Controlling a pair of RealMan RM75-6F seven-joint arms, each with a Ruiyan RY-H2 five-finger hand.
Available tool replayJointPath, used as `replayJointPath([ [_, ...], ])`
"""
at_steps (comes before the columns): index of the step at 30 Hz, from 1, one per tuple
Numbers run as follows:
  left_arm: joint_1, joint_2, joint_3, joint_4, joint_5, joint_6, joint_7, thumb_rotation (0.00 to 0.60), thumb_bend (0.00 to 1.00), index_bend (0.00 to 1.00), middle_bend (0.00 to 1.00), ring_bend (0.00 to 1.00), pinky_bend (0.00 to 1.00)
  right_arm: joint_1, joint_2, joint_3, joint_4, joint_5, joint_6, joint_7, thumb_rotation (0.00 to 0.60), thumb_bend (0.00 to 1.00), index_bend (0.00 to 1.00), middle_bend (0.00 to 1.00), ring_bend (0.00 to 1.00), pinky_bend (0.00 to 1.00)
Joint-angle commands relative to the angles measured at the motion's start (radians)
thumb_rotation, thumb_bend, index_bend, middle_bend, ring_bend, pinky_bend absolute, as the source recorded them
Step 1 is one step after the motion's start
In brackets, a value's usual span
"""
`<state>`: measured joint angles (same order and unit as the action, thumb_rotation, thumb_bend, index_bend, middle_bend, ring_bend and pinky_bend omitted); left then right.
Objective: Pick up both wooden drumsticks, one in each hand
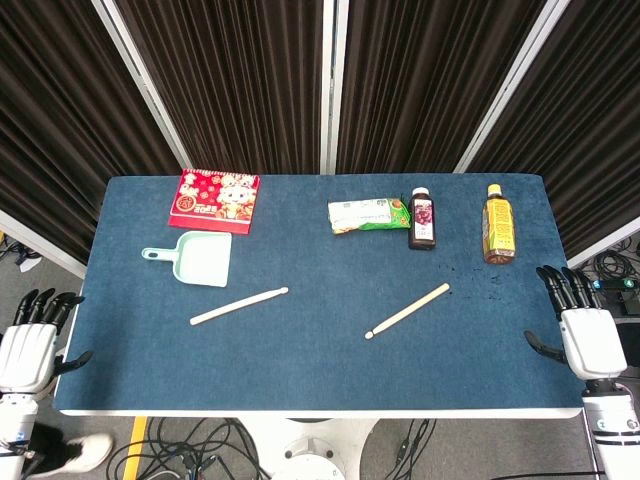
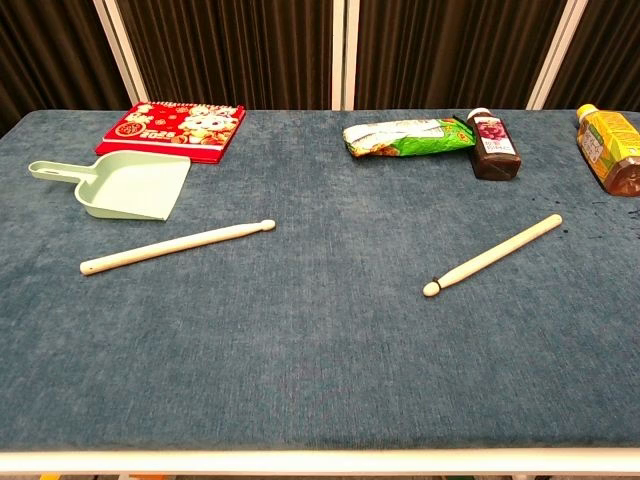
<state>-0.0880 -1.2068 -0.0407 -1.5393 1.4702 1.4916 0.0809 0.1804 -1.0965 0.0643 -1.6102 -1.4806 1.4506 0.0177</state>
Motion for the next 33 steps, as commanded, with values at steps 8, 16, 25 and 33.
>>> replayJointPath([
  [8,0.000,0.007,-0.004,-0.006,-0.004,-0.002,0.003,0.600,0.06,0.21,0.17,0.08,0.08,0.011,-0.003,0.007,0.006,-0.016,-0.017,-0.003,0.600,0.12,0.00,0.09,0.00,0.01],
  [16,-0.015,0.008,-0.014,-0.013,-0.002,-0.016,0.007,0.600,0.06,0.21,0.17,0.08,0.08,0.154,-0.056,0.030,0.108,-0.016,-0.229,-0.046,0.600,0.14,0.13,0.23,0.04,0.13],
  [25,-0.009,0.017,-0.010,-0.032,-0.007,-0.012,0.025,0.600,0.06,0.21,0.17,0.08,0.08,0.364,-0.269,0.027,0.402,-0.037,-0.492,-0.143,0.600,0.15,0.31,0.30,0.11,0.23],
  [33,-0.001,0.020,-0.006,-0.036,-0.018,-0.014,0.026,0.600,0.06,0.21,0.17,0.08,0.08,0.417,-0.453,-0.011,0.650,-0.079,-0.510,-0.127,0.600,0.20,0.41,0.34,0.15,0.26],
])
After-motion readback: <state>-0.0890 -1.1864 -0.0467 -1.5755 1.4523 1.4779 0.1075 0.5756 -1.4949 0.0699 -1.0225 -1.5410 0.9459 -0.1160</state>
